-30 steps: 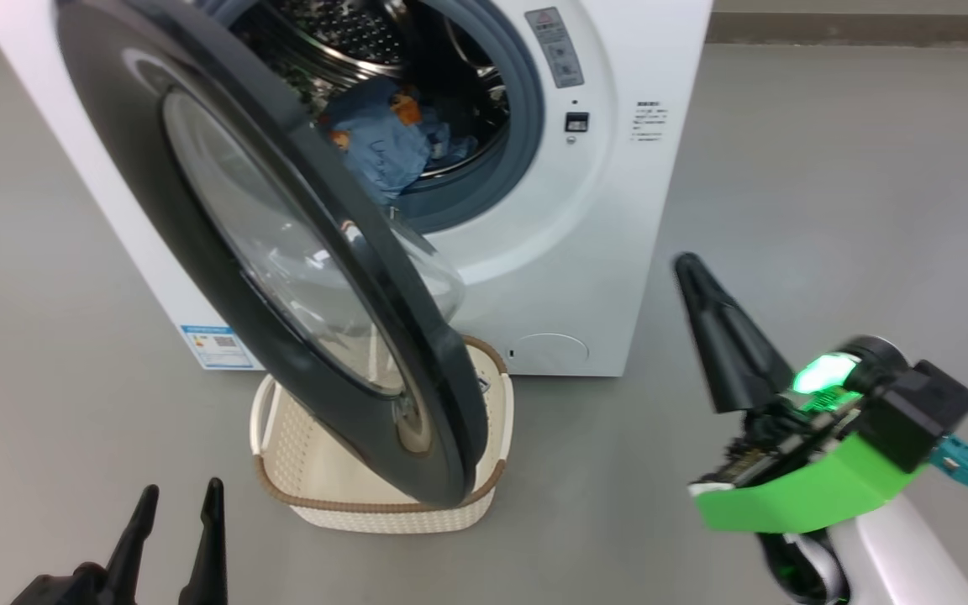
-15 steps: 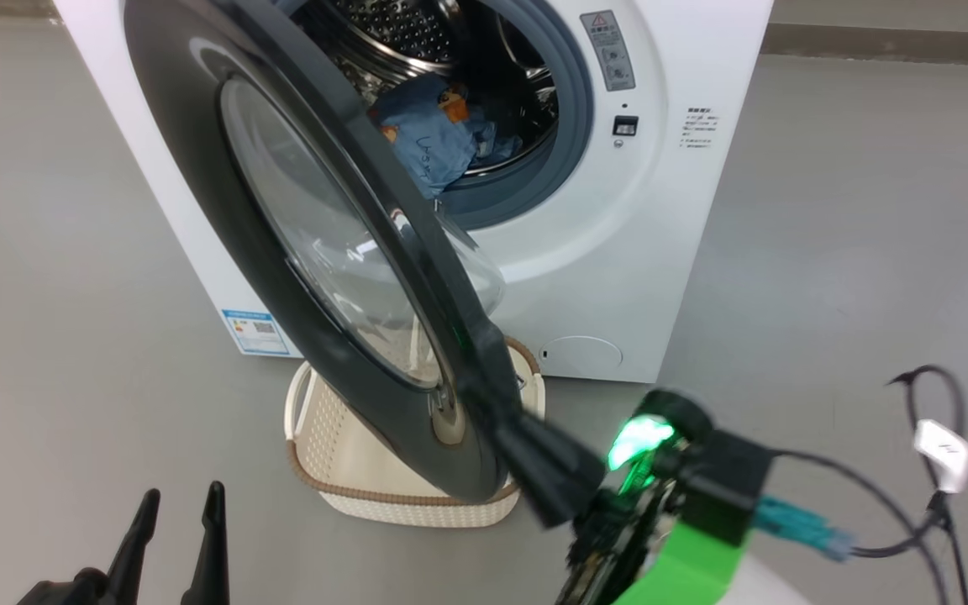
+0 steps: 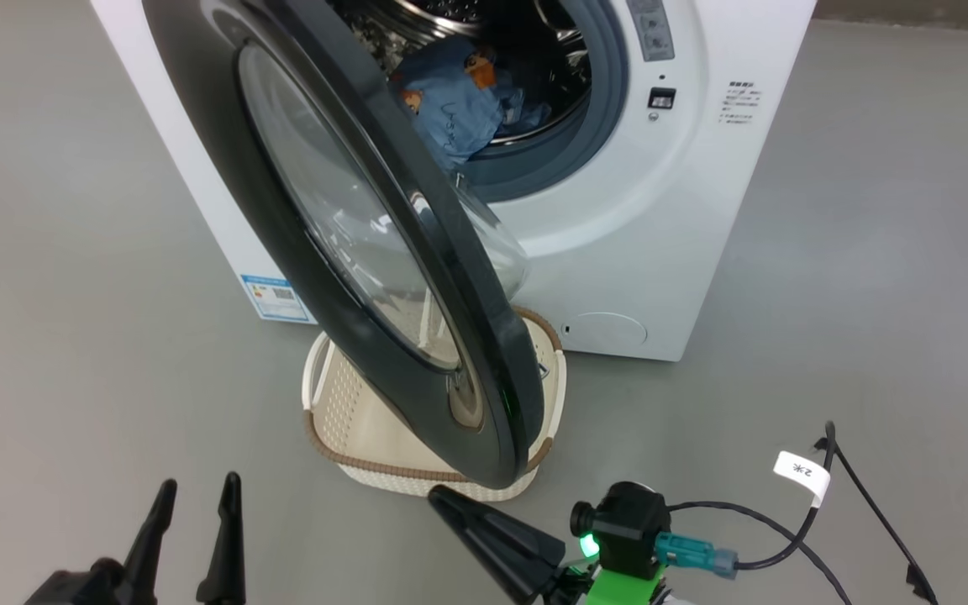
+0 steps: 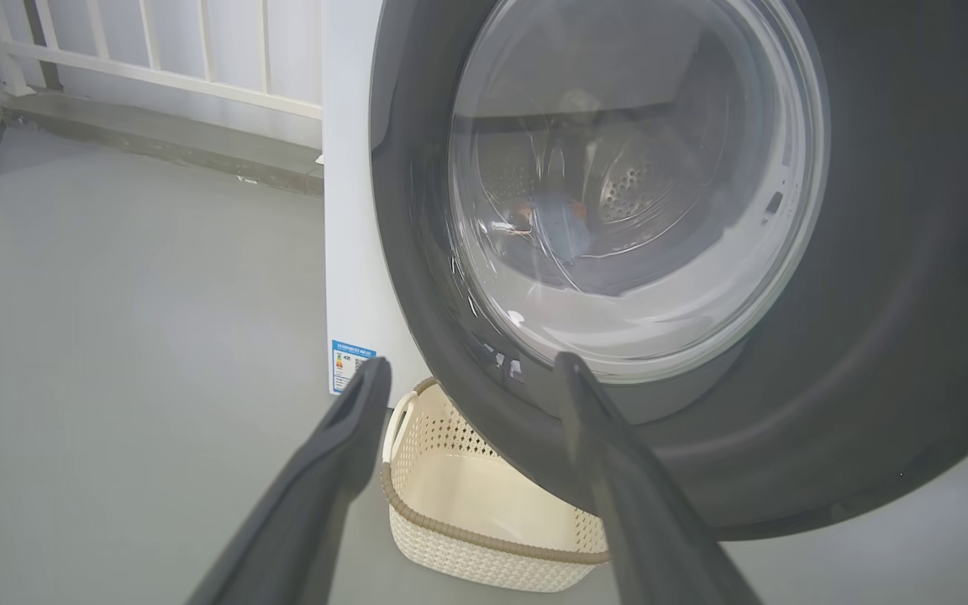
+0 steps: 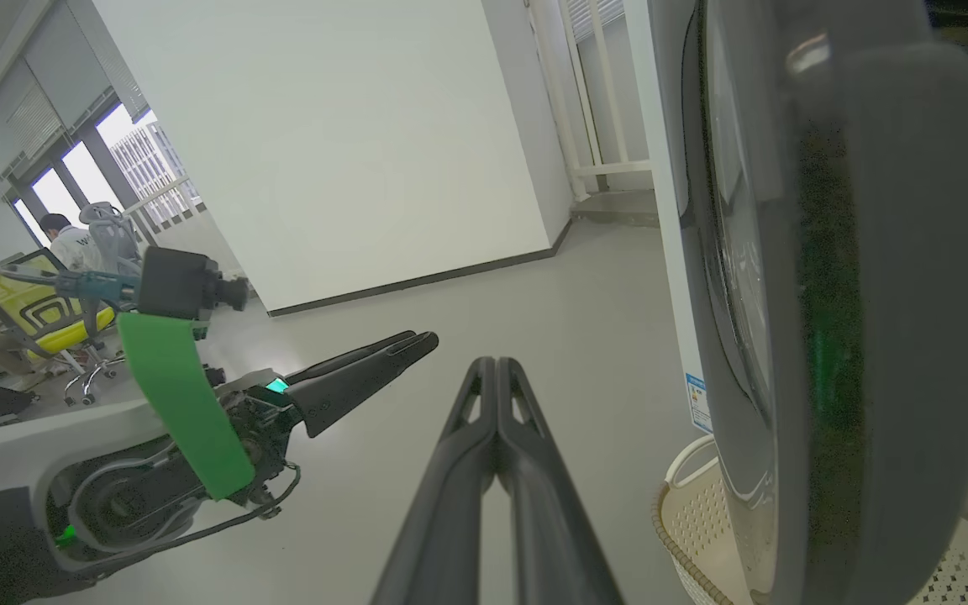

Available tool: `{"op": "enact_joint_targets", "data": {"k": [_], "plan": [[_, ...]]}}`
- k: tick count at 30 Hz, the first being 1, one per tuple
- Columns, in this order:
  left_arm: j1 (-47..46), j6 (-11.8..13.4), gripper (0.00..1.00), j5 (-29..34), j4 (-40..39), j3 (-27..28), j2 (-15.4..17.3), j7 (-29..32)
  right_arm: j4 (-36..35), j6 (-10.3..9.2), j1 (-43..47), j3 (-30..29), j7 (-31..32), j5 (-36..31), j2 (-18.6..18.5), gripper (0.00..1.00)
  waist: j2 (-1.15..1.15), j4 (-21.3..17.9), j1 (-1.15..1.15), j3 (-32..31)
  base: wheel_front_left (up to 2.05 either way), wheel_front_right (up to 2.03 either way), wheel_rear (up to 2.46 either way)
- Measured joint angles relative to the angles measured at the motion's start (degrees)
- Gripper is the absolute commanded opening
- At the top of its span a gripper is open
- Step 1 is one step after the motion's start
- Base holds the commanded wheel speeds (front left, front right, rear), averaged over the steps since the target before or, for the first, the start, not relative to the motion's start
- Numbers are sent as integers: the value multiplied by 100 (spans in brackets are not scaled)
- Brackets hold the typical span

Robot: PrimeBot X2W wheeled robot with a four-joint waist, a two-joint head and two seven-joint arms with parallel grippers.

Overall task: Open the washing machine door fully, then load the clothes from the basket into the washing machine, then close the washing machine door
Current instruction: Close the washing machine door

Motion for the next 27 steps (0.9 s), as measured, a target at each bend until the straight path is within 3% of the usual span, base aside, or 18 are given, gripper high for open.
{"op": "enact_joint_targets", "data": {"k": [9,27], "plan": [[-172,0,100,0,18,-22,-54,0,575,0,-20,-549,0,63,77,0,0,91,-1,194,0,0,0],[-456,0,100,0,9,-78,-143,0,780,2,-347,-1970,4,-192,211,0,0,116,0,482,0,0,0]]}}
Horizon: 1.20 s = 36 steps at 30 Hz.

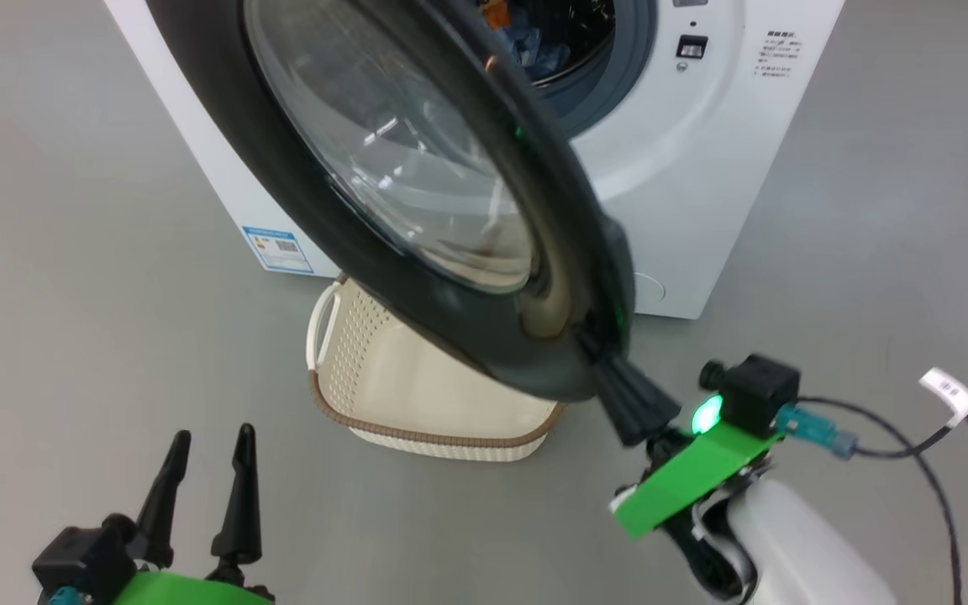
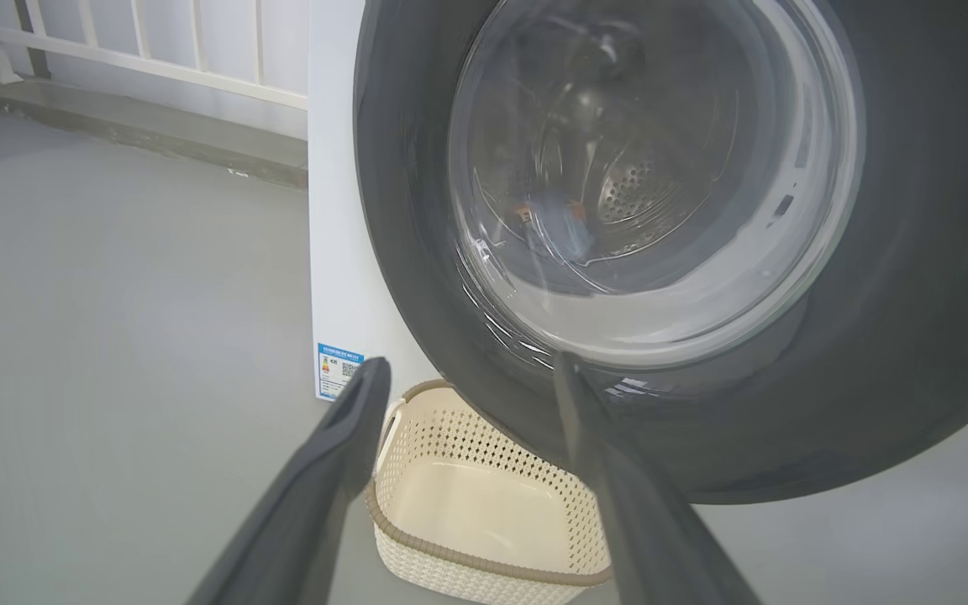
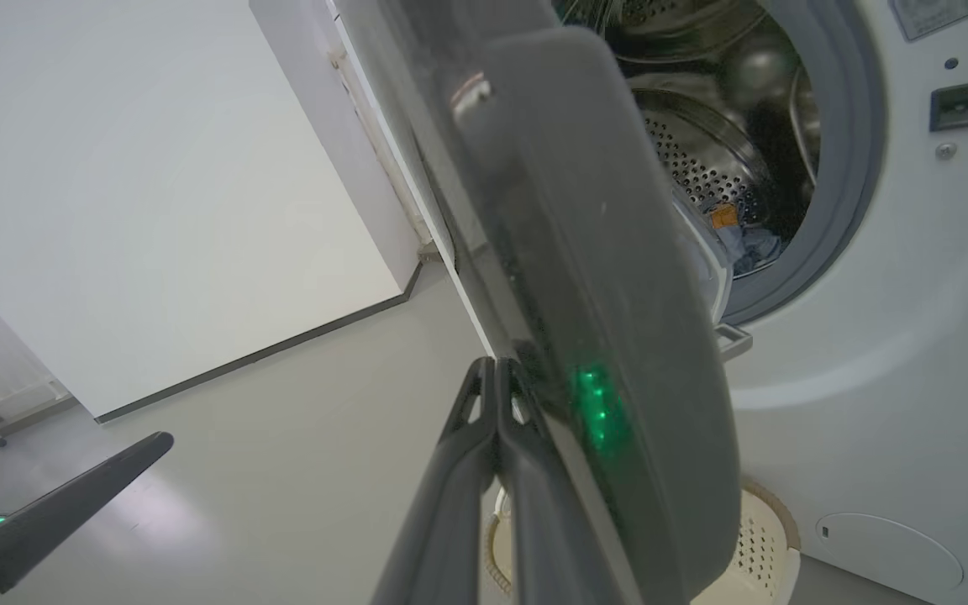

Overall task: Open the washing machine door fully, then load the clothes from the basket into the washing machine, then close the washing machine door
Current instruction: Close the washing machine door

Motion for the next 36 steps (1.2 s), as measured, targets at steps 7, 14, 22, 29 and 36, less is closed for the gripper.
{"op": "enact_joint_targets", "data": {"k": [7,14,22,29,36], "plan": [[-202,0,100,1,-55,-130,-113,0,152,0,-486,-672,0,-45,-13,0,0,50,0,256,0,0,0],[-493,0,100,1,-96,-271,-219,0,367,0,-1073,-1496,-4,-23,-66,0,0,187,0,600,0,0,0],[-761,0,100,0,-99,-414,-291,0,626,0,-1696,-2131,-4,88,-88,0,0,359,0,932,0,0,0],[-993,0,100,-5,-103,-523,-336,0,825,0,-2328,-2432,-5,215,-174,0,0,504,0,1213,0,0,0],[-1167,0,100,-9,-129,-645,-357,0,1079,0,-2852,-2761,-5,202,-253,0,0,649,0,1456,0,0,0]]}}
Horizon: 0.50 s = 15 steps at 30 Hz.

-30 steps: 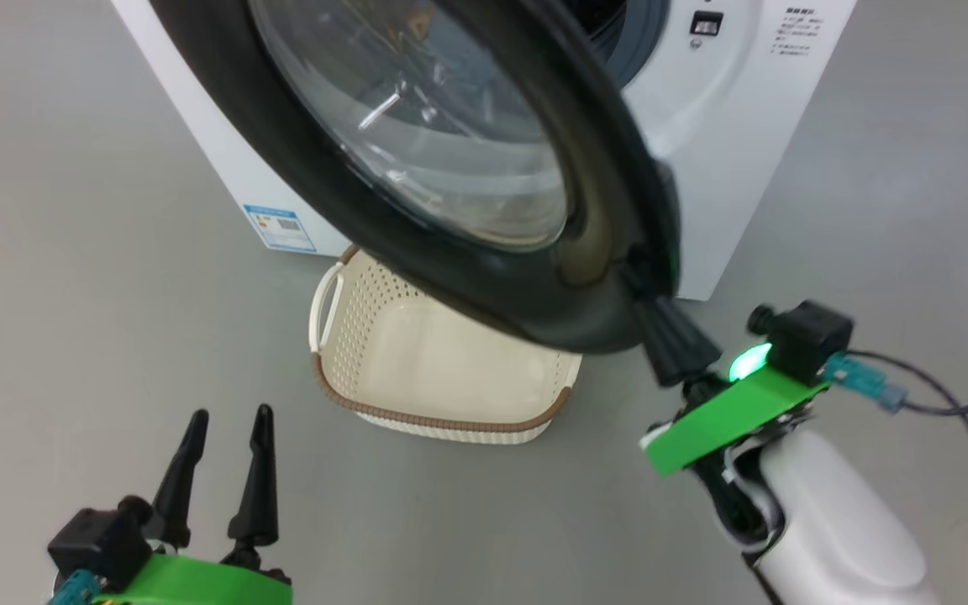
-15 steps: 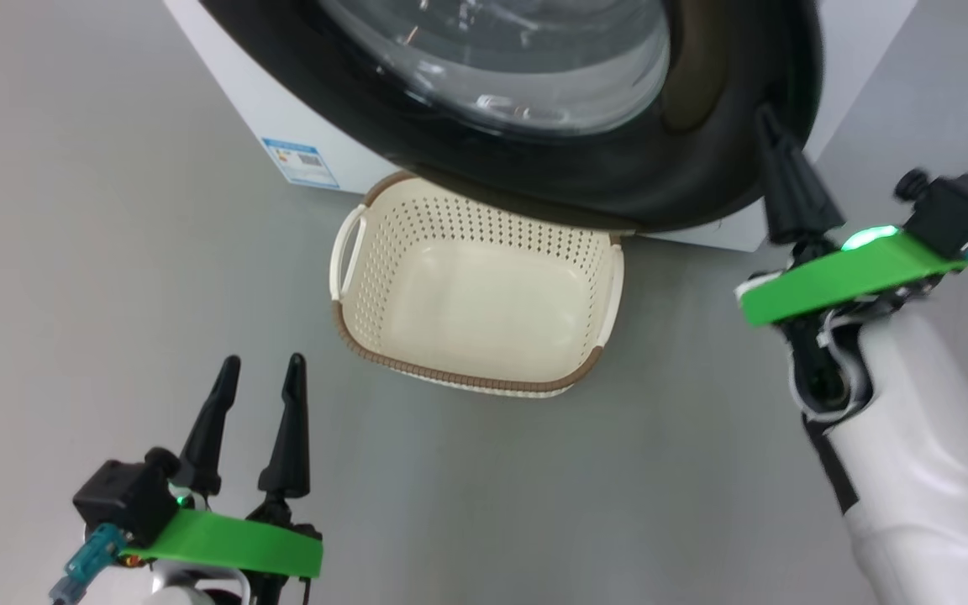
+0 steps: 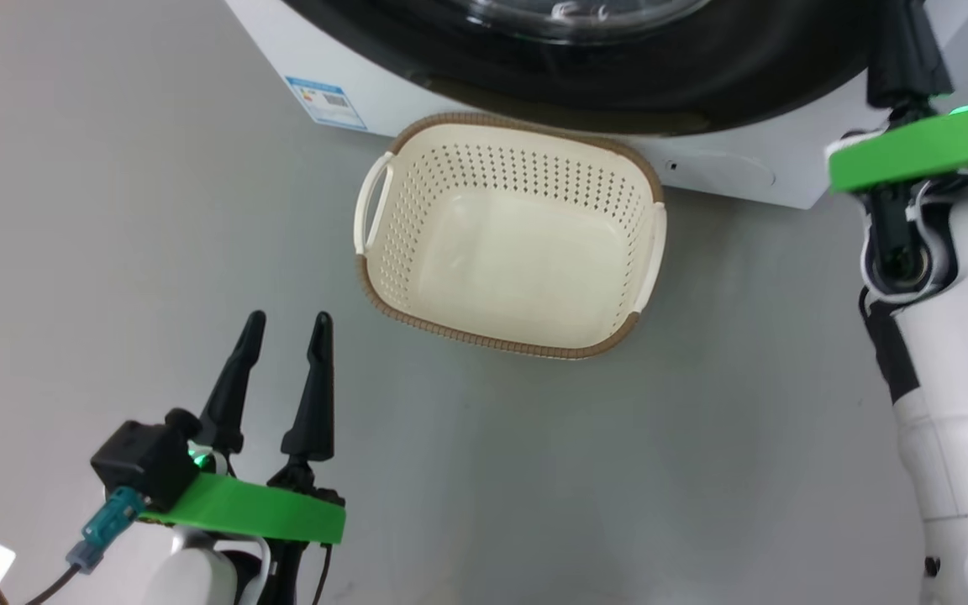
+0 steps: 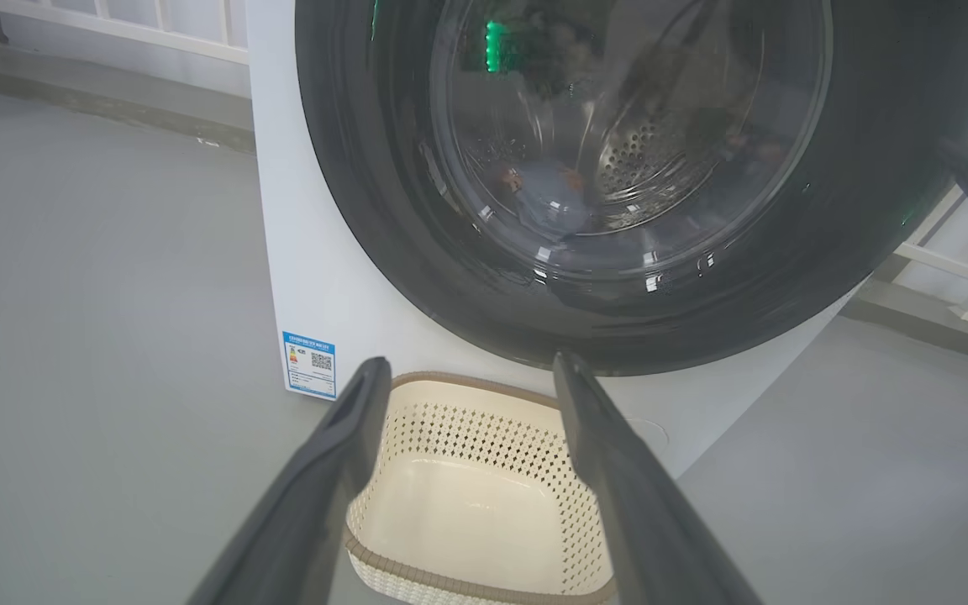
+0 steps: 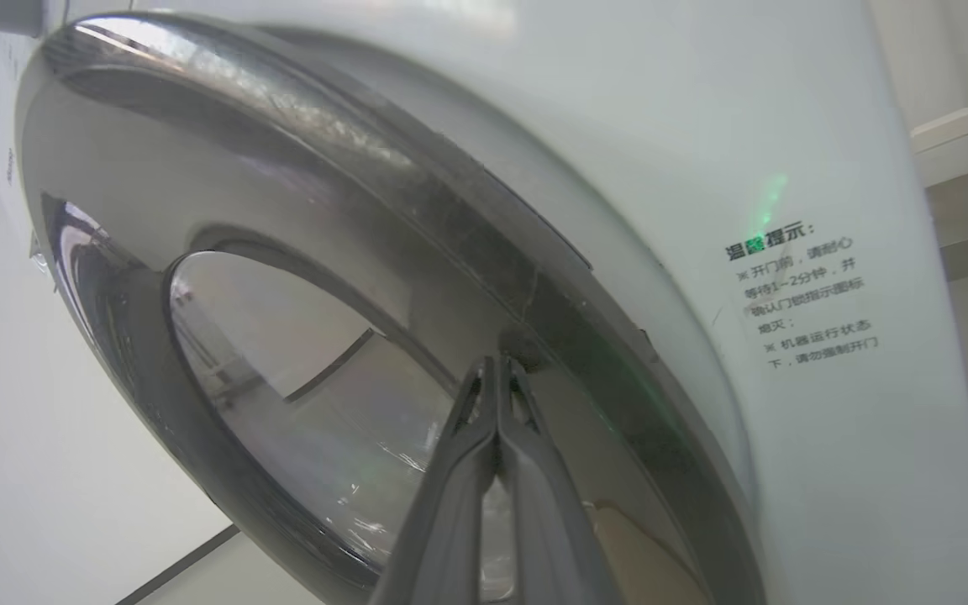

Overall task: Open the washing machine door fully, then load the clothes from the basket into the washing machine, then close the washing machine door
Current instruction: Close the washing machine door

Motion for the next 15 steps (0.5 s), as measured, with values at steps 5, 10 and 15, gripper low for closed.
{"op": "enact_joint_targets", "data": {"k": [5,10,15], "plan": [[-113,0,100,-56,-31,-71,-11,0,104,0,-322,-288,0,-74,-24,0,0,122,0,175,0,0,0],[-121,0,100,-62,-31,-102,-21,0,130,5,-361,-390,0,-200,32,0,0,204,0,252,0,0,0],[-206,0,100,-62,-27,-109,-22,0,147,5,-367,-355,0,-201,26,0,0,217,0,253,0,0,0]]}}
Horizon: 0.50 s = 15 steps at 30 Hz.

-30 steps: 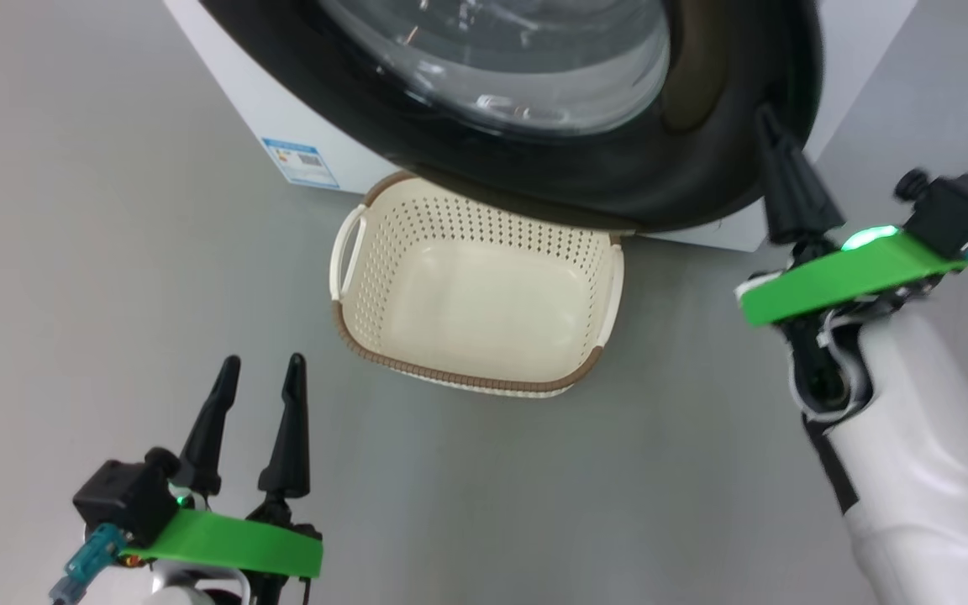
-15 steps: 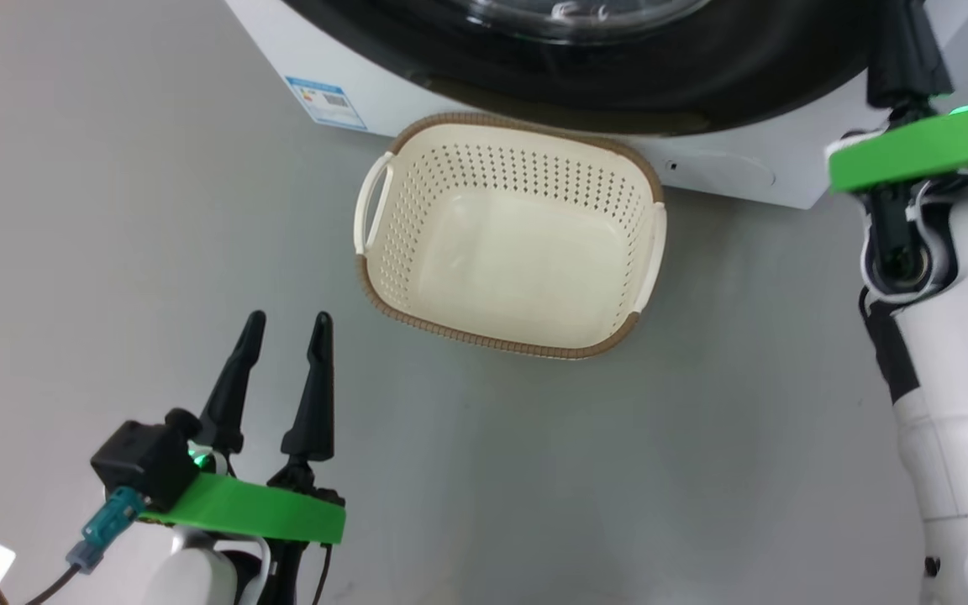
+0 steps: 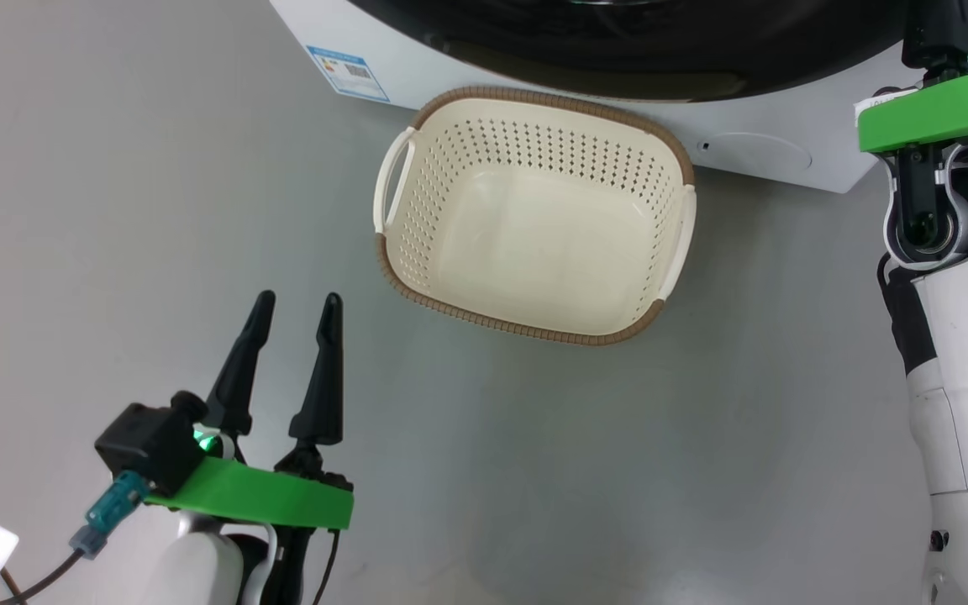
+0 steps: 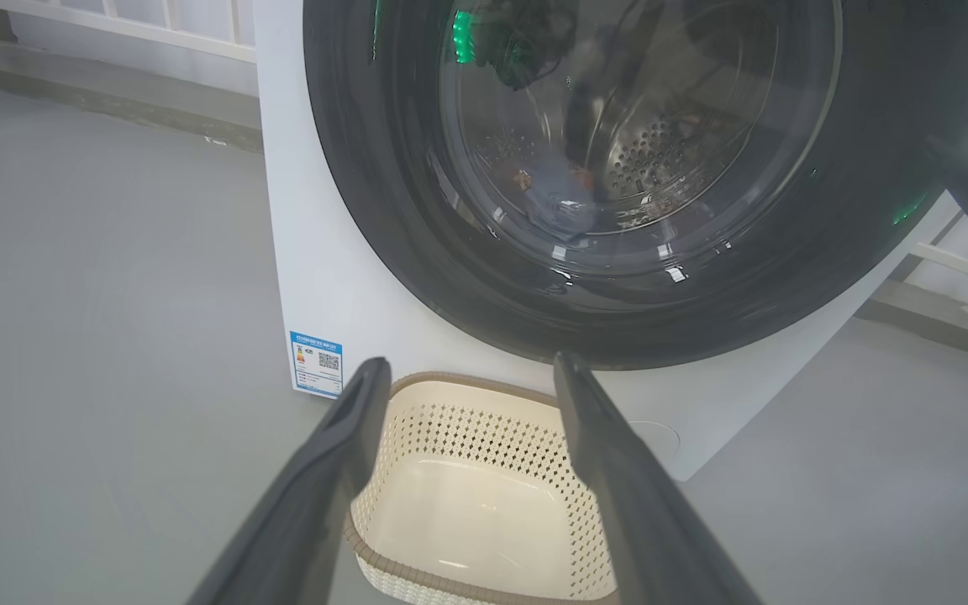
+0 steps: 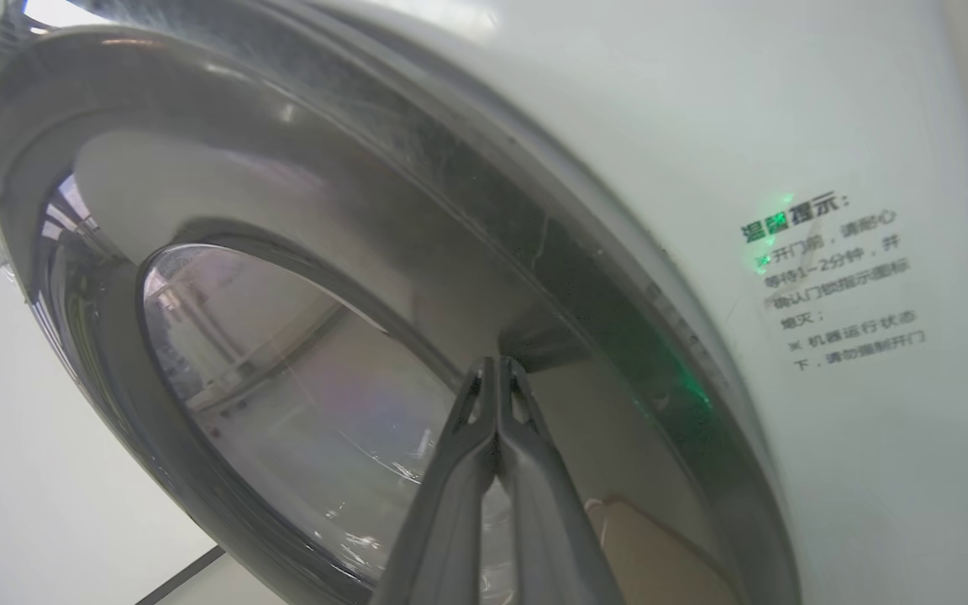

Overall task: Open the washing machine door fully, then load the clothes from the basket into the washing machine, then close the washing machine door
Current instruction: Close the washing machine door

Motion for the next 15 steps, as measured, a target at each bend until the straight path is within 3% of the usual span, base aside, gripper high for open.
{"op": "enact_joint_targets", "data": {"k": [6,7,10,11,12,15], "plan": [[8,0,100,8,110,59,-2,0,-29,-7,148,428,-1,-46,-123,0,0,-62,0,-159,0,0,0],[12,0,100,11,126,81,-3,0,-38,-7,236,523,-1,-51,-137,4,0,-80,0,-194,0,0,0],[47,0,100,34,176,170,-3,-1,-62,-7,583,773,-1,-59,-145,45,0,-151,0,-306,0,0,0],[54,0,100,66,209,185,-2,0,-64,-7,701,838,-1,-83,-152,80,0,-177,0,-346,0,0,0],[58,0,100,90,235,192,-2,0,-63,-7,812,884,-1,-99,-152,100,0,-204,0,-389,0,0,0],[70,0,100,167,302,259,21,0,-60,-7,1080,1057,0,-101,-178,100,0,-291,0,-522,0,0,0]]}}
